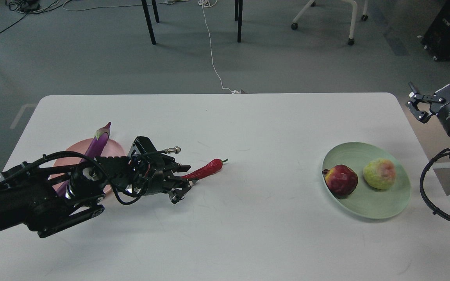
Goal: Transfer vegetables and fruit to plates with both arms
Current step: 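Reach the left hand to the red chili pepper and grasp it, then place the chili pepper on the pink plate beside the eggplant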
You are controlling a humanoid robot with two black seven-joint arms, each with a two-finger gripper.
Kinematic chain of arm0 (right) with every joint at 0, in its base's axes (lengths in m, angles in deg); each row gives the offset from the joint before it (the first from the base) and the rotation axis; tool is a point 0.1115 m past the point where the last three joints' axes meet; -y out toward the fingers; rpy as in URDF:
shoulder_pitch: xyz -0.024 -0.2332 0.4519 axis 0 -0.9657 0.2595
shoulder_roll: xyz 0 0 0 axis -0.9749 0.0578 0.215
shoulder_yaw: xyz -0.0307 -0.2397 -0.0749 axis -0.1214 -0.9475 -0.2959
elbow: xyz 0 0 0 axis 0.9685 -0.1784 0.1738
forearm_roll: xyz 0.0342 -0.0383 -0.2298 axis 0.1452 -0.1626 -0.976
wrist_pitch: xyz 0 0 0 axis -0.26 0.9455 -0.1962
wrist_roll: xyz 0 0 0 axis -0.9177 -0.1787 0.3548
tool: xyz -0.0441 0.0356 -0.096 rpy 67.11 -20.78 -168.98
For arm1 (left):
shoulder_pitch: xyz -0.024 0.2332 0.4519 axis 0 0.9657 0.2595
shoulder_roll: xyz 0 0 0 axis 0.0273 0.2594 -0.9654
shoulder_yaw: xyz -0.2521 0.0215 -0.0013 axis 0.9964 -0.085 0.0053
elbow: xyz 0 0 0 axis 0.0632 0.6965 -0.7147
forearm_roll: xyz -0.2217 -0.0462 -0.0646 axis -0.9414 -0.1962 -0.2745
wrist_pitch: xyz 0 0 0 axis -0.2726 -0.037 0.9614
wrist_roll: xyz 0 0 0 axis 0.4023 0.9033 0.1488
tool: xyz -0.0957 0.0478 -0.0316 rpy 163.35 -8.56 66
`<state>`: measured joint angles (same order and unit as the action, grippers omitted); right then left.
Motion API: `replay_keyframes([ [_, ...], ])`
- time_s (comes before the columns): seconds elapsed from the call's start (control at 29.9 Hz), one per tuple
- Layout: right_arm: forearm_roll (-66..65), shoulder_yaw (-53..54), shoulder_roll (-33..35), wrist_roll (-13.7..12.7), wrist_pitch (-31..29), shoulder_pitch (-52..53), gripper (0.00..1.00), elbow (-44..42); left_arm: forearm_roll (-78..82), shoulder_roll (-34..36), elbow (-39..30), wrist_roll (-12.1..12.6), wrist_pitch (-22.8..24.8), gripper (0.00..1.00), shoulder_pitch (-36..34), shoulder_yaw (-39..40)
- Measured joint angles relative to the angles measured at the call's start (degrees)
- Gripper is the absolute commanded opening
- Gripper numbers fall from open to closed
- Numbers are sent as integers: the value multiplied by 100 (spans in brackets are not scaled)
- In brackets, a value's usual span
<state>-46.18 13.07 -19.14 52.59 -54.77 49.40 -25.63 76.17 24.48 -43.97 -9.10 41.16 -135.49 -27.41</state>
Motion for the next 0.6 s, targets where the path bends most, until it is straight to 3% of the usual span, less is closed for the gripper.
replay_keyframes([
  [0.1,0,0,6,0,0,-12,99,-1,-1,9,20,0,-3,24,38,-2],
  [0.17,0,0,6,0,0,-14,99,-1,-1,16,26,-3,-3,9,69,-3],
  [0.2,0,0,6,0,0,-14,99,-1,-3,24,27,-10,-3,7,78,-2],
  [0.47,0,0,7,-1,0,-15,99,-1,-97,209,-96,-18,-102,6,80,246],
  [0.6,0,-6,8,-1,0,-9,99,0,-364,891,-802,-3,-199,7,74,554],
])
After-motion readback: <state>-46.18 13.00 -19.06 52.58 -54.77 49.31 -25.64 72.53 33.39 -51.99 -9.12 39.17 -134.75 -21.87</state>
